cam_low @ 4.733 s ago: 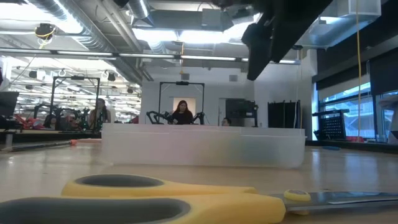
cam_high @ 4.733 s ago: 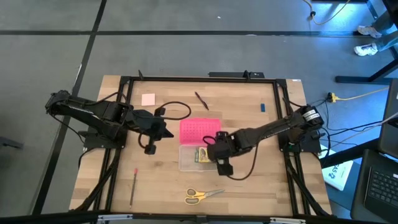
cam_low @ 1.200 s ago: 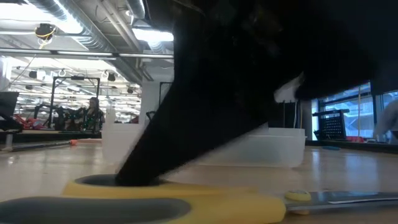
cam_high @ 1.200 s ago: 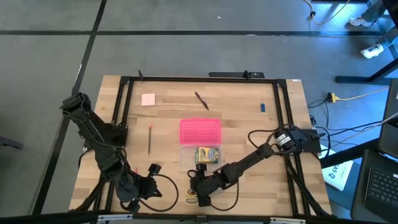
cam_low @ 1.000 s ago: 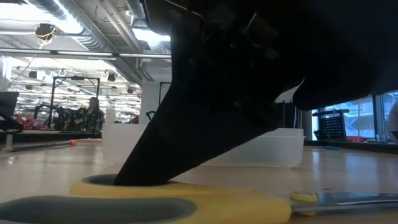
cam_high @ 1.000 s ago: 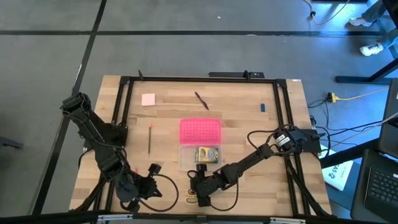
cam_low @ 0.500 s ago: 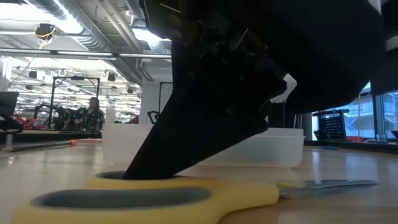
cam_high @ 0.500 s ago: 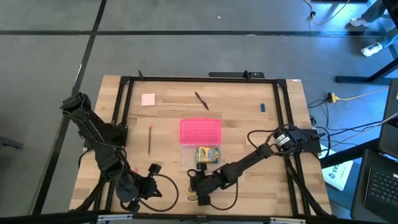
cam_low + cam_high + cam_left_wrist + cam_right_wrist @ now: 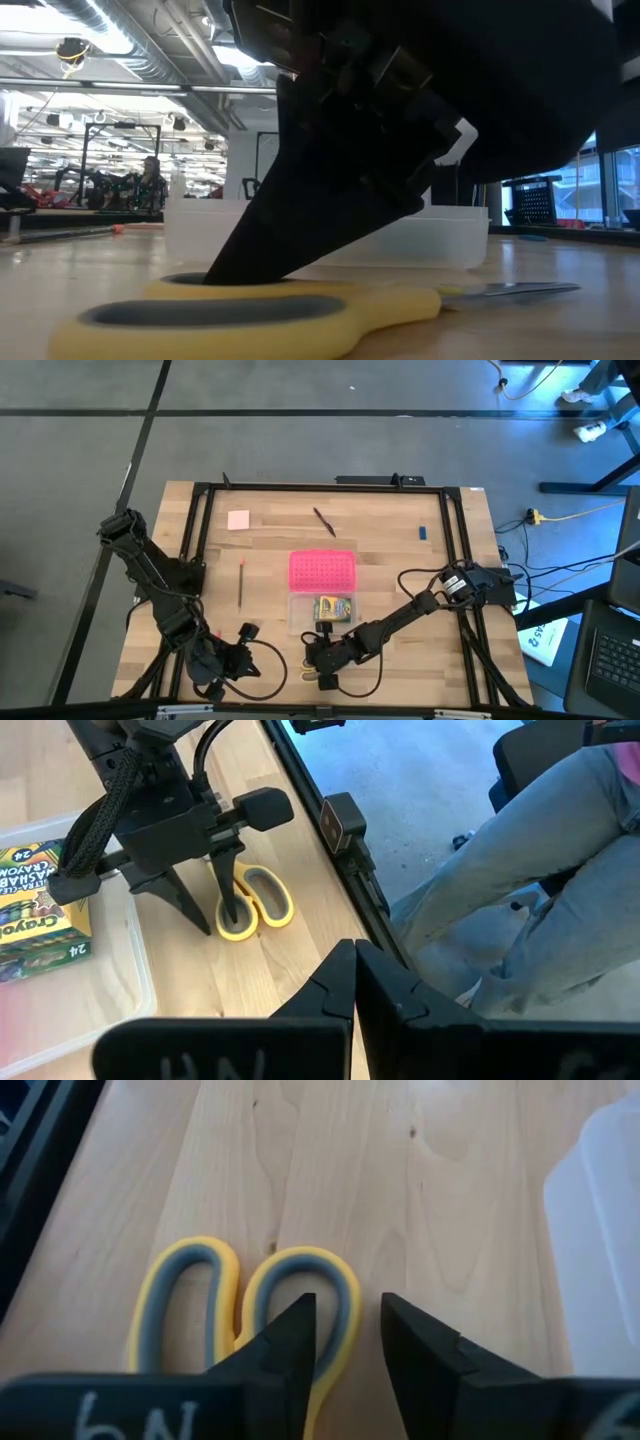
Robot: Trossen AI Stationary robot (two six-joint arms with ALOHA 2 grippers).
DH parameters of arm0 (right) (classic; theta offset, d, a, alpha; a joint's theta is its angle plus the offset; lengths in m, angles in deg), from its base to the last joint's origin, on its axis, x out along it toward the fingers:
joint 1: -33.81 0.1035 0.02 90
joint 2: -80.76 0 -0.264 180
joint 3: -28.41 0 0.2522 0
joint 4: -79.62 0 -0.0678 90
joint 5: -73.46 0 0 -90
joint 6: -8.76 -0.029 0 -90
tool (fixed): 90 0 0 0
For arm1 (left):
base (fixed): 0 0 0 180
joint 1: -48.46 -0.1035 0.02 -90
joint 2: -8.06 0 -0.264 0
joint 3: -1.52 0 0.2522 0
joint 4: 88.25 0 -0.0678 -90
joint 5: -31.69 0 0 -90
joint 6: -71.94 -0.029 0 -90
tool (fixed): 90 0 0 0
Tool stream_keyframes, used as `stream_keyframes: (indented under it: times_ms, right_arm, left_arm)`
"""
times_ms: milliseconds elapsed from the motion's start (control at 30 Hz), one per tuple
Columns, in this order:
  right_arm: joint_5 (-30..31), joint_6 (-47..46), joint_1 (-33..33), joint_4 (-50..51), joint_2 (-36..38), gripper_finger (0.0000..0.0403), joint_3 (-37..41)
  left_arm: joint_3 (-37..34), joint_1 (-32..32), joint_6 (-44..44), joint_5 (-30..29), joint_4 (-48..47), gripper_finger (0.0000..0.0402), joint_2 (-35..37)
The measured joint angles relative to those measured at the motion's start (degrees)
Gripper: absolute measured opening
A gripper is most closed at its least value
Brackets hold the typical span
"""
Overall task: Pack school essentials
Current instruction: Put the yellow scissors into the pink supply box
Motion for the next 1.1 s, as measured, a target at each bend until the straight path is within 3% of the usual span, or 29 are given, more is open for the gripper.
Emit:
stream_keyframes:
  times_ms: [533, 1100]
  right_arm:
    - [-0.99, -0.55, -0.01, 0.05, -0.02, 0.005, 0.02]
    - [-1.2, -1.95, 0.01, 1.66, -0.1, 0.0041, -1.42]
  left_arm:
    - [0.0, -0.01, -0.01, 0.0, 0.0, 0.0, 0.0]
    - [0.0, 0.0, 0.0, 0.0, -0.01, 0.0, 0.0]
